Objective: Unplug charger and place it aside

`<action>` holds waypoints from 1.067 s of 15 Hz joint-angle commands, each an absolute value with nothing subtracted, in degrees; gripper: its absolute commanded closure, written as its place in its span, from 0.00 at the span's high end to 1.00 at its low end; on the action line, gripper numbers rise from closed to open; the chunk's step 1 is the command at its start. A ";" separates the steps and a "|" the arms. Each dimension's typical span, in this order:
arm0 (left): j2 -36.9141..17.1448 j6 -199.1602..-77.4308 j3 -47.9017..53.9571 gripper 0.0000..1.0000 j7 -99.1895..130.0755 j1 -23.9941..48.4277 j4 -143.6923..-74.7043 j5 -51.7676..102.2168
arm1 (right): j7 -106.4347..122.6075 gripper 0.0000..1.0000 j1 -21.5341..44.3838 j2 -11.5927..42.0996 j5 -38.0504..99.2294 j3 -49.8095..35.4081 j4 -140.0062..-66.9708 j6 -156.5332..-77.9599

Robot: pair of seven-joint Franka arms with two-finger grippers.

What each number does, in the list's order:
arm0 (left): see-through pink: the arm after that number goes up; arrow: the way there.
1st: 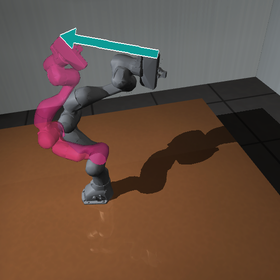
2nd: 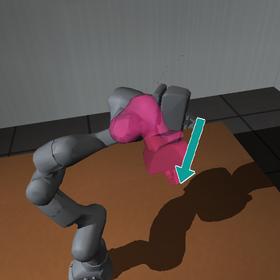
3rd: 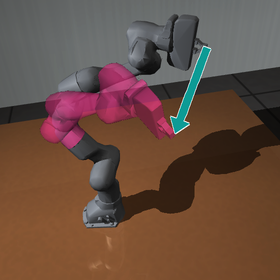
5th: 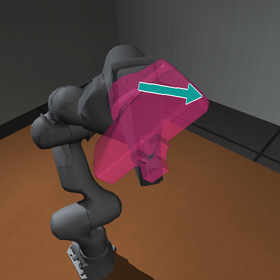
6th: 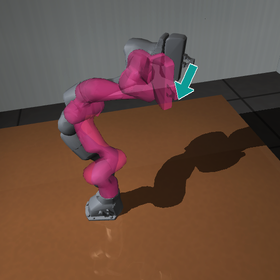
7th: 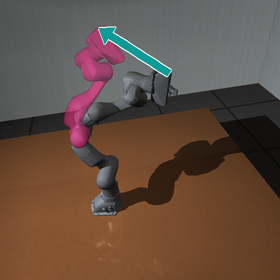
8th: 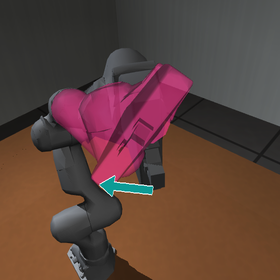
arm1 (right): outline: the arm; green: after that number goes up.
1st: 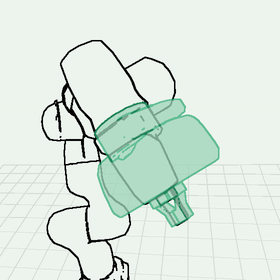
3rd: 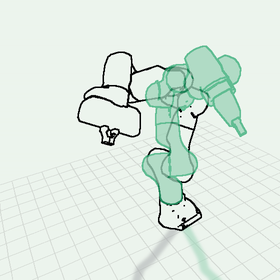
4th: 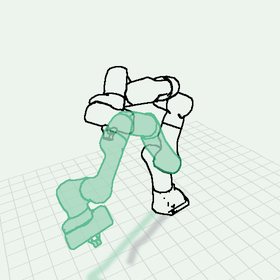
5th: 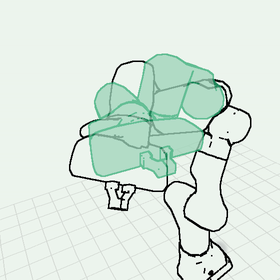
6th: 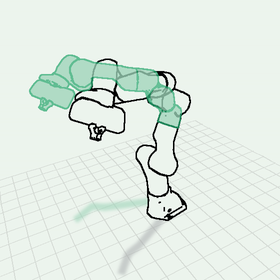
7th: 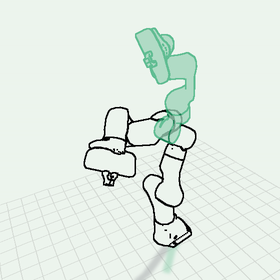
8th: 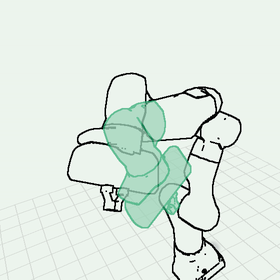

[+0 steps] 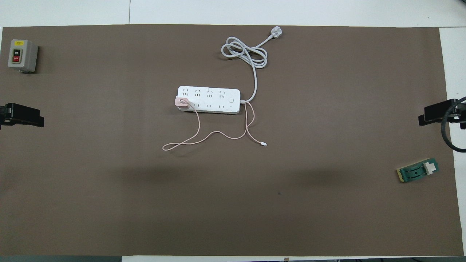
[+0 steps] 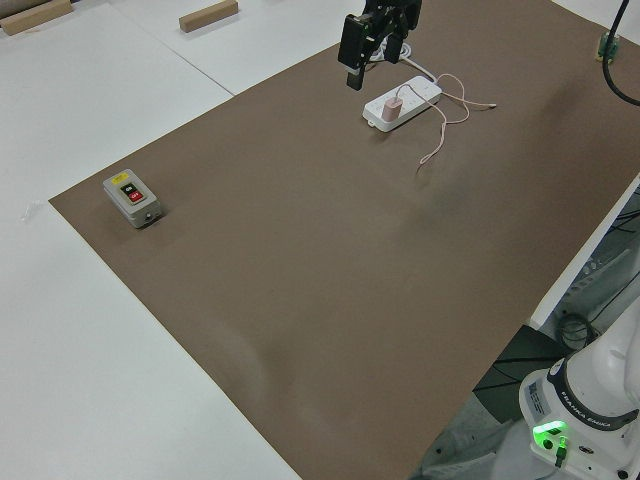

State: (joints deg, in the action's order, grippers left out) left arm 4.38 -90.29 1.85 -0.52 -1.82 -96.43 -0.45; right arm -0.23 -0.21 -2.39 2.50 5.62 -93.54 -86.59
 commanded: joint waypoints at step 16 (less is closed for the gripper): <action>6.07 -98.25 2.20 1.00 35.64 5.62 -100.63 0.09 | 6.04 1.00 -0.26 -3.69 2.72 2.90 -97.29 -91.83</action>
State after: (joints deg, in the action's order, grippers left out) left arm 5.79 -95.53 2.75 29.09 4.43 -98.85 -0.15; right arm 1.99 -0.09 -2.40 2.53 3.85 -94.31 -88.80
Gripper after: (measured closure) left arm 0.000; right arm 0.000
